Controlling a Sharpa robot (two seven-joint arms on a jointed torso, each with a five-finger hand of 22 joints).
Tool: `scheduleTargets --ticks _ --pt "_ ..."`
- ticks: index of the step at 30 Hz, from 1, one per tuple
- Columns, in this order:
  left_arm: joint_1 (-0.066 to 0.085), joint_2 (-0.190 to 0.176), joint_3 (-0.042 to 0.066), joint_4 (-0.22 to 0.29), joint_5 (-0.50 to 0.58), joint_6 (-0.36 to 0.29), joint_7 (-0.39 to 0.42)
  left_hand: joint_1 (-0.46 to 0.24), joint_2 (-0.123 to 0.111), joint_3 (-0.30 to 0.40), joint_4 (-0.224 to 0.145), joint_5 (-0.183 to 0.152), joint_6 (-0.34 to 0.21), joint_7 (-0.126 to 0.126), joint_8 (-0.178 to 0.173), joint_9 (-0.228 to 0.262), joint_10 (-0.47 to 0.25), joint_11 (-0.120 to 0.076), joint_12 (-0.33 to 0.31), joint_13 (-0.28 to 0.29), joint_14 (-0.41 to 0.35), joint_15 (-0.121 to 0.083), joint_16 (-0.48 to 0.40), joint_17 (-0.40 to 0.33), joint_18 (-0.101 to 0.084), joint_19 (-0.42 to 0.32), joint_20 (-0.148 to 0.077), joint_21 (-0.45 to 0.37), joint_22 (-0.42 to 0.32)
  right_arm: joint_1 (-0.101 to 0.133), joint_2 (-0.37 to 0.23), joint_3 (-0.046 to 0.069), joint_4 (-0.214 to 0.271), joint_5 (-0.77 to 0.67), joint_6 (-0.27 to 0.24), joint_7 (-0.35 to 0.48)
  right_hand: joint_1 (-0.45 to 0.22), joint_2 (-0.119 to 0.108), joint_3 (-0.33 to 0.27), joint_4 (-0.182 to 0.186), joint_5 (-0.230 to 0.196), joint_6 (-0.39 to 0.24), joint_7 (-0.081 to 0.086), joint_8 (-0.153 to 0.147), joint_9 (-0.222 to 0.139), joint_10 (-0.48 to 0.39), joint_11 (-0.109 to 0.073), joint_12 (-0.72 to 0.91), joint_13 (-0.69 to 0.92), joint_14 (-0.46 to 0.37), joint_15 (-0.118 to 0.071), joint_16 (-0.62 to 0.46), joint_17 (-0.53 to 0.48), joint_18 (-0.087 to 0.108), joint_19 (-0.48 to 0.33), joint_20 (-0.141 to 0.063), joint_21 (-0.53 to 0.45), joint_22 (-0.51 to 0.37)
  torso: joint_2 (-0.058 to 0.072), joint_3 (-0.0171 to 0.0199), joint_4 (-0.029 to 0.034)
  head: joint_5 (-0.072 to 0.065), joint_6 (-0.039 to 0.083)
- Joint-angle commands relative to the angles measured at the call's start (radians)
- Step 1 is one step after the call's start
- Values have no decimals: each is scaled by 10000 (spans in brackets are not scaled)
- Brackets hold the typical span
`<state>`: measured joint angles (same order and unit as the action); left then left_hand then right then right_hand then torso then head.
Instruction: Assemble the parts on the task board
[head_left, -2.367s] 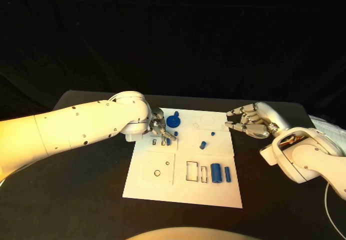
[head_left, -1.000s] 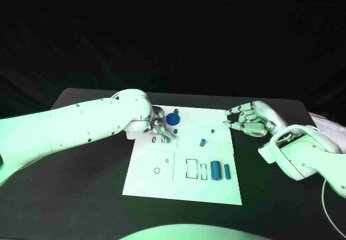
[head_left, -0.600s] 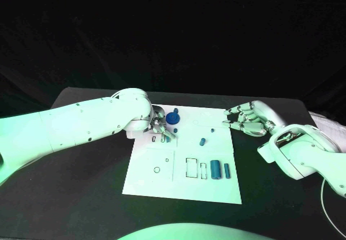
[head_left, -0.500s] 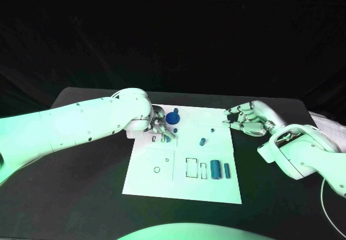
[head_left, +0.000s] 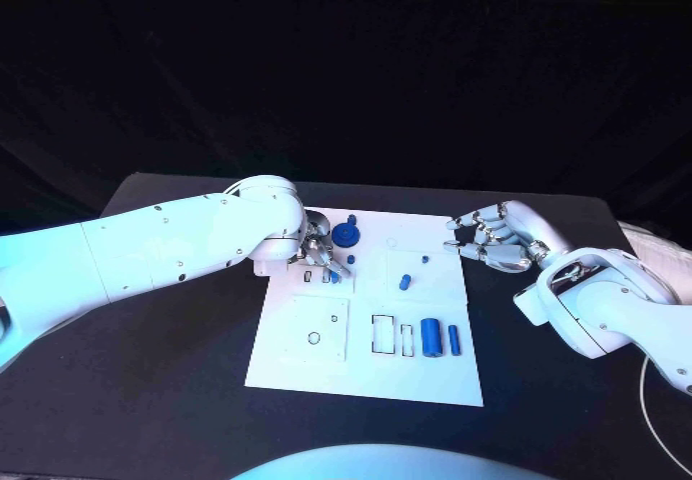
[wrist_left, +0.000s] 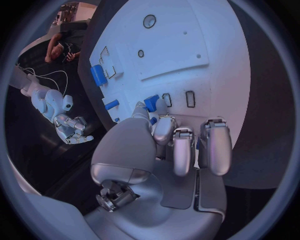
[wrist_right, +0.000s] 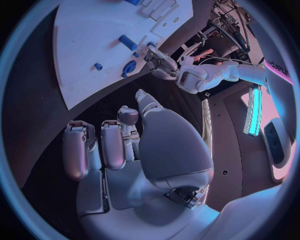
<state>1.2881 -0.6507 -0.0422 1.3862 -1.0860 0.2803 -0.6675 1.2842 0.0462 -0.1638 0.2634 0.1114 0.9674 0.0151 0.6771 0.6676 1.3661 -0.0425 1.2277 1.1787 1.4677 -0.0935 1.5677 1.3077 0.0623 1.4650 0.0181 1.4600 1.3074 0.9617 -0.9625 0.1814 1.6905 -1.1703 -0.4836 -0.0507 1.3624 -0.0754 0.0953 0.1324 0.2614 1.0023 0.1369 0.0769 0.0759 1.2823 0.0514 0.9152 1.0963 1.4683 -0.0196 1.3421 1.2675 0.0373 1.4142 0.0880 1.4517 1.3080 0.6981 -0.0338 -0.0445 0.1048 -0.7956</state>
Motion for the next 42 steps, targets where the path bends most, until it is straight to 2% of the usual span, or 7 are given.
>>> scheduleTargets --ticks 1,6,9,15,22,34,42 --pt "-3 31 -1 -2 143 237 -5 651 187 399 -247 79 -138 -44 -56 55 -40 -103 -82 -40 1031 -108 31 2631 -183 79 -81 -25 750 -14 14 3 -5 -78 125 25 -106 -22 -46 16 27 76 -1 34 8 43 -36 52 16 383 -59 16 12 195 -14 -29 -33 267 -3 2 0 7 -31" --pt "-7 22 -1 10 421 150 12 1789 503 1408 -739 153 -357 -59 -378 22 -160 -138 -239 -143 1031 -155 31 2631 -170 41 -136 -65 710 -22 20 3 -15 -74 134 28 -108 -22 -48 17 26 78 -1 34 8 55 -37 78 33 386 -60 22 21 195 -12 -29 -32 269 3 5 -15 11 -28" --pt "-11 6 0 18 678 39 25 2151 315 2249 -832 169 -425 26 -628 -18 -238 -75 -375 -235 1031 -111 31 2631 -165 14 -120 -98 681 -27 21 3 -21 -73 141 29 -109 -22 -49 18 24 79 -2 34 8 86 -37 145 81 400 -60 71 85 185 14 -30 -12 308 -1 6 -10 3 -36" --pt "-28 -73 11 86 1054 -311 73 1544 -1098 5252 -438 185 -249 135 -900 248 -151 -11 -397 -234 1031 -2 31 2631 -157 12 -42 -121 722 -39 17 3 -36 -52 181 39 -110 -22 -51 20 23 81 -3 34 9 101 -38 174 100 410 -61 97 119 181 27 -30 -3 325 0 1 -6 -11 -49" --pt "-32 -313 33 325 1292 -799 138 404 -2030 7633 -934 126 -226 118 -861 796 -60 34 -354 -200 1031 -23 31 2631 -161 28 -12 -143 781 -69 51 3 -79 -7 296 95 -115 -25 -56 23 21 83 -4 34 8 102 -39 164 88 411 -62 87 105 184 20 -31 -10 313 1 27 5 -6 -55" --pt "-47 -750 39 774 1584 -1897 305 172 -2156 8138 -1230 195 -157 112 -840 945 30 -4 -250 -94 1031 -26 31 2631 -196 114 -16 -53 937 -107 79 3 -150 56 484 205 -107 -36 -62 19 22 73 -4 27 5 29 -40 14 -24 396 -63 24 24 204 -34 -33 -54 228 0 12 43 -8 -73" --pt "-125 -755 22 739 699 -1935 320 113 -2203 8221 -1291 193 -132 104 -833 976 75 -11 -189 -34 1031 -29 31 2631 -214 156 -18 -4 1013 -131 90 2 -173 90 498 247 -107 -39 -64 19 20 69 -3 24 4 5 -39 -32 -58 394 -64 11 8 210 -49 -33 -67 206 -2 64 63 31 -81"
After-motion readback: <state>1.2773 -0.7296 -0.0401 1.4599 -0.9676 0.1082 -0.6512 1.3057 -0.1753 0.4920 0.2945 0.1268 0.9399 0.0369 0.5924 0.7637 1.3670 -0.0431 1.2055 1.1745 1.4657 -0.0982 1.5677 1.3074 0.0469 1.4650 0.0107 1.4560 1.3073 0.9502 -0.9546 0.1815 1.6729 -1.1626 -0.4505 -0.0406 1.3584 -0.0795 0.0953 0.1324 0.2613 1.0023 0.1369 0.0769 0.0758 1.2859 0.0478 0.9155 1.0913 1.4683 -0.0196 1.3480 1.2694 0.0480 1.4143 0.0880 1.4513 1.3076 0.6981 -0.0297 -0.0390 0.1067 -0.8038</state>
